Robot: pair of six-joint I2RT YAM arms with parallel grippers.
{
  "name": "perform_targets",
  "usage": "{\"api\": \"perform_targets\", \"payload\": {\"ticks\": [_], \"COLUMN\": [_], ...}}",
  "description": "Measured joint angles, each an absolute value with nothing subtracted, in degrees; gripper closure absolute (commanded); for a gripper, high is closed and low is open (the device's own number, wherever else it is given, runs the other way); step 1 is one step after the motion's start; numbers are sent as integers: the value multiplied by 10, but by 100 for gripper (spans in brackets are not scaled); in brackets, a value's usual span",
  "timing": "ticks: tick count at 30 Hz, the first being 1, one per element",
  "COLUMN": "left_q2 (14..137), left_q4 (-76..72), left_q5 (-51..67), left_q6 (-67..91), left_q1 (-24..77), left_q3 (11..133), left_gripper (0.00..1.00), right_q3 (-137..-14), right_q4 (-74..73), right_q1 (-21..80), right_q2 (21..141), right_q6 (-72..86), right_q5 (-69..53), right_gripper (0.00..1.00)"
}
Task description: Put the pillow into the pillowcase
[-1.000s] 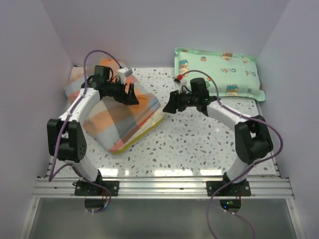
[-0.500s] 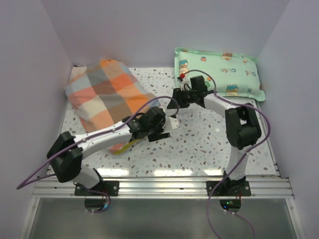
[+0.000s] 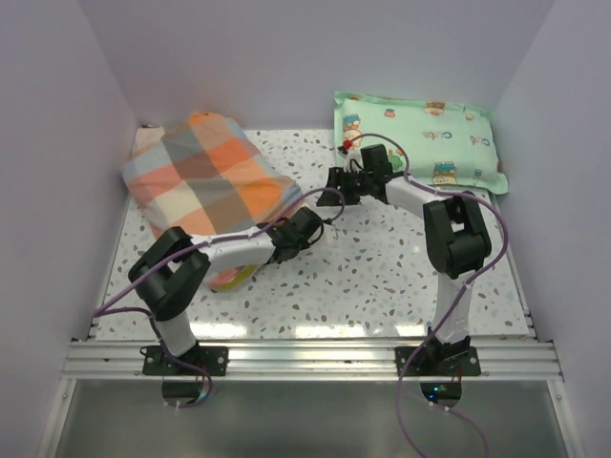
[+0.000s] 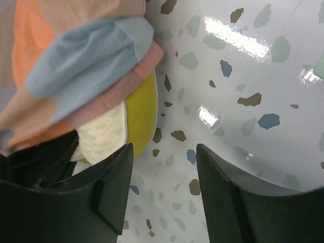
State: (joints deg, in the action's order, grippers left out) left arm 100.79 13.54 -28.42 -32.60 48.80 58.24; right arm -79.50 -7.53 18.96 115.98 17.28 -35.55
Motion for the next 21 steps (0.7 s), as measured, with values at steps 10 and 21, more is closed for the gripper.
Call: {"api": "perform_targets", "payload": {"ticks": [10, 21], "left_q2": [933, 891], "left_q4": [369, 483], "left_q5": [28, 224], "left_q6": [-290, -240], "left_q1": [297, 216], "left_q3": [886, 969], "left_gripper": [100, 100], "right_q3": [-722, -731], "right_q4": [54, 208], "right_q1": [189, 235], "right_q2": [1160, 1154], "right_q6": [302, 479], "right_q5": [-391, -374], "right_gripper": [44, 37]}}
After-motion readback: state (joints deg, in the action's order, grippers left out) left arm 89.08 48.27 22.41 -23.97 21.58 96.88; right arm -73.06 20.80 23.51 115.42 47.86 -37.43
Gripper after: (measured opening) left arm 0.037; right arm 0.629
